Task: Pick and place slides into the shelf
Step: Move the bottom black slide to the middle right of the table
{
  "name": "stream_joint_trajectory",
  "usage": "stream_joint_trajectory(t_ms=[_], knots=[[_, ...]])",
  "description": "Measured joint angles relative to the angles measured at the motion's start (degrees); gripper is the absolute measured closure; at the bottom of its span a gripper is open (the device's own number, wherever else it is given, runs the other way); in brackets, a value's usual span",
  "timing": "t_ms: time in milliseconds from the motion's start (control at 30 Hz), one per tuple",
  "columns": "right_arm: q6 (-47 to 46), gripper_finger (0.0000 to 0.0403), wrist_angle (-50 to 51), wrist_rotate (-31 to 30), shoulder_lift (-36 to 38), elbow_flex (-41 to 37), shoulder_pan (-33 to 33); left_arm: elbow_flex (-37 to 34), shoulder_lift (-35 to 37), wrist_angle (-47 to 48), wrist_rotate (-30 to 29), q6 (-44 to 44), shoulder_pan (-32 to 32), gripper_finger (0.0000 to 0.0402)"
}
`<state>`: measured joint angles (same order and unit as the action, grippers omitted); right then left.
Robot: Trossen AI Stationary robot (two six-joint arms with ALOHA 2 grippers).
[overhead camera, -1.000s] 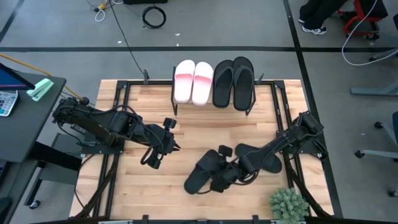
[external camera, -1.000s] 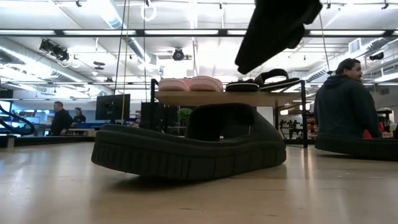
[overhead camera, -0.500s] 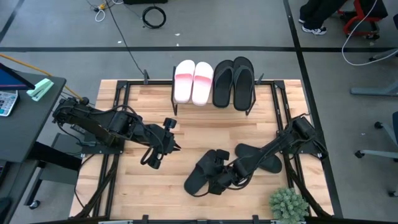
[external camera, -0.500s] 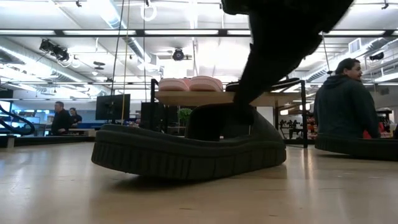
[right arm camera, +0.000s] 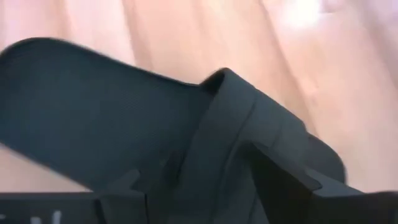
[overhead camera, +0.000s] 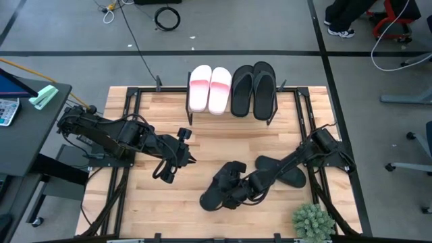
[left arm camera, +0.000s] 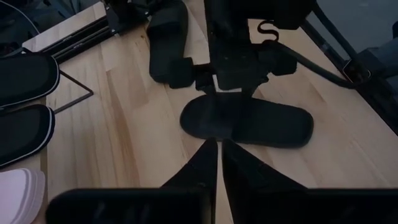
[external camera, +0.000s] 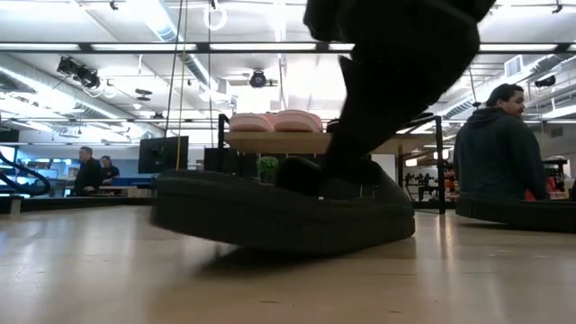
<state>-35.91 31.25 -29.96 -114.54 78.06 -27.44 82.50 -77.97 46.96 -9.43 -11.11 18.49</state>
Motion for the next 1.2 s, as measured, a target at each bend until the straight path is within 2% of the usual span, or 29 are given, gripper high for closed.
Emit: stream_joint_trajectory(t_ms=[167, 300, 400, 500, 567, 633, 800, 900, 1033, 1133, 1200], knots=[[-1.0, 0.0202, 8.4, -7.3, 2.5, -0.2, 0.0, 0.0, 0.0, 0.0, 0.0, 0.0, 0.0, 0.0372], [-2.1, 0.0224, 16.9, -10.7, 3.2, -0.2, 0.6, 0.0, 0.0, 0.0, 0.0, 0.0, 0.0, 0.0379], [-3.5, 0.0264, 20.2, -11.8, 3.2, -0.2, 2.1, 0.0, 0.0, 0.0, 0.0, 0.0, 0.0, 0.038], [-1.1, 0.0324, 19.5, -11.8, 3.2, -0.8, 4.3, 0.0, 0.0, 0.0, 0.0, 0.0, 0.0, 0.0377], [0.1, 0.037, 19.3, -10.8, 3.2, -0.8, 5.5, 0.0, 0.0, 0.0, 0.0, 0.0, 0.0, 0.0375], [2.1, 0.0393, 18.8, -8.1, 3.2, -0.8, 6.3, 0.0, 0.0, 0.0, 0.0, 0.0, 0.0, 0.0373], [3.4, 0.0364, 19.1, -4.6, 3.2, -0.4, 6.0, 0.0, 0.0, 0.0, 0.0, 0.0, 0.0, 0.0378], [4.5, 0.034, 20.9, -4.2, 3.6, 0.5, 4.2, 0.0, 0.0, 0.1, 0.0, 0.0, 0.0, 0.0382], [1.2, 0.0305, 24.5, -4.6, 6.5, 1.4, 1.3, 0.0, 0.0, 0.1, 0.0, 0.0, 0.0, 0.0381], [0.3, 0.0279, 21.7, -4.9, 9.1, 1.5, -0.8, 0.0, 0.0, 0.1, 0.0, 0.0, 0.0, 0.0377], [2.9, 0.0261, 17.1, -4.7, 9.4, 1.5, -1.7, 0.0, 0.0, 0.1, 0.0, 0.0, 0.0, 0.0374]])
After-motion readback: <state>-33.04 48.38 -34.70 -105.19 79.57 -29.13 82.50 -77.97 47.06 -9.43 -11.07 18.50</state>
